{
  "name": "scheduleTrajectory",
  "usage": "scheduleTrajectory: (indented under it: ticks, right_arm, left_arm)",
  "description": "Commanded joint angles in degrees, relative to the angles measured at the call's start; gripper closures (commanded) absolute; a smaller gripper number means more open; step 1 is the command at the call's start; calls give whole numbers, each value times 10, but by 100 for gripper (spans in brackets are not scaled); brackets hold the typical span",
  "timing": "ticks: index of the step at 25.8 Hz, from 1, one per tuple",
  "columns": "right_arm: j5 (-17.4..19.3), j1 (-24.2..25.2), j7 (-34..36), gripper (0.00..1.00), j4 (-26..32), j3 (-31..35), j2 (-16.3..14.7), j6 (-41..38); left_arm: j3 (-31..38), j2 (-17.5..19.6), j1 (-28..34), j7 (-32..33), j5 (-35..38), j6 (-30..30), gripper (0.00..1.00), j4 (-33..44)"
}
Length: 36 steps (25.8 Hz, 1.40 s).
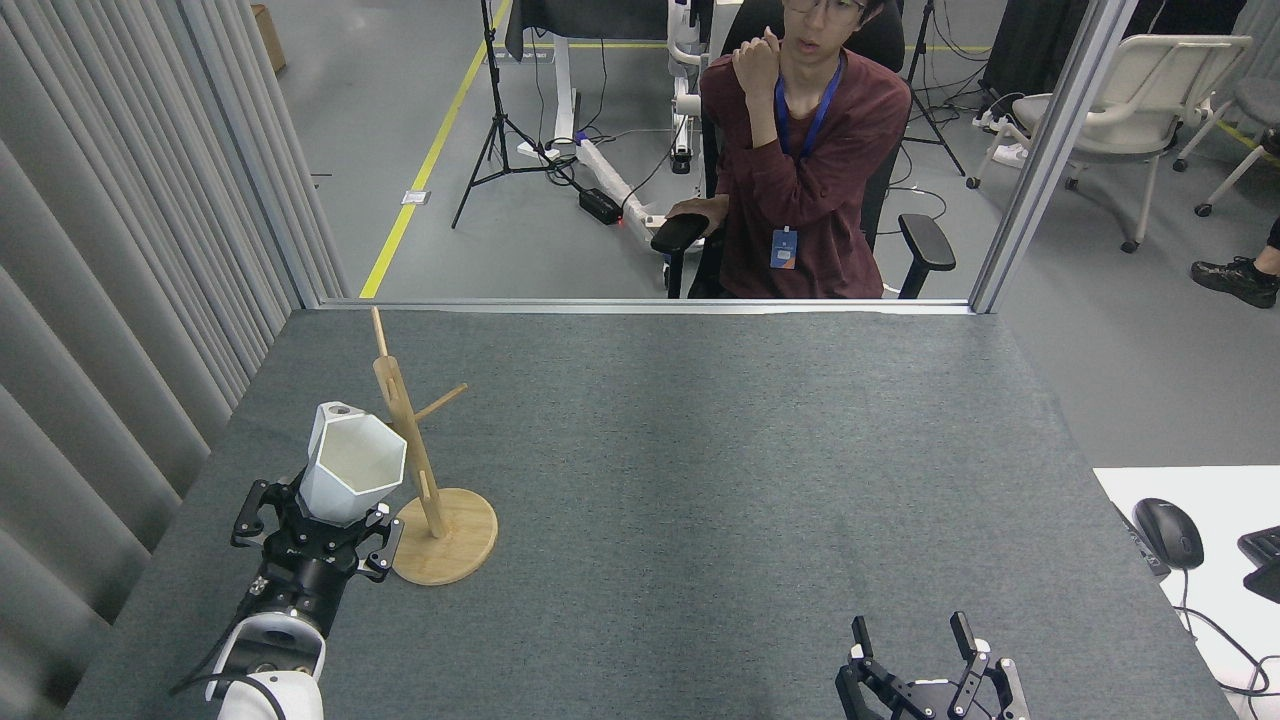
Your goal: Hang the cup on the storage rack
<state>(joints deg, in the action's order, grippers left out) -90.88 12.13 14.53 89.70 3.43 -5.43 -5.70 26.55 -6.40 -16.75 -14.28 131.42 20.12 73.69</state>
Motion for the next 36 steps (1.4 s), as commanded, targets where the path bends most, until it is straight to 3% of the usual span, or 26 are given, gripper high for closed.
scheduleTrajectory:
  ticks: [1,12,21,28,31,33,36]
  right_arm:
    - [0,-1,2,1,-5,0,1,0]
    - [0,-3,6,1,-10,0,8,1]
    - [0,-4,7,1,-10,0,10,0]
    - [1,3,14,1,-6,-1,9,-4]
    - [0,22,18,1,8,-1,0,-4]
    - [-1,42,19,1,25,-1,-13,-4]
    - [-1,83,19,1,51,1,-24,-2]
  left_arm:
    - [0,2,-3,-15,4,0,3,0]
    - [-3,2,24,-66,24,4,1,23]
    - [1,2,127,-78,9,1,1,95]
    - [1,31,263,-73,-221,11,1,195]
    - [-3,53,318,-63,-310,75,1,245]
    - [-4,63,337,-36,-384,137,1,253]
    - [-11,63,339,37,-466,139,0,254]
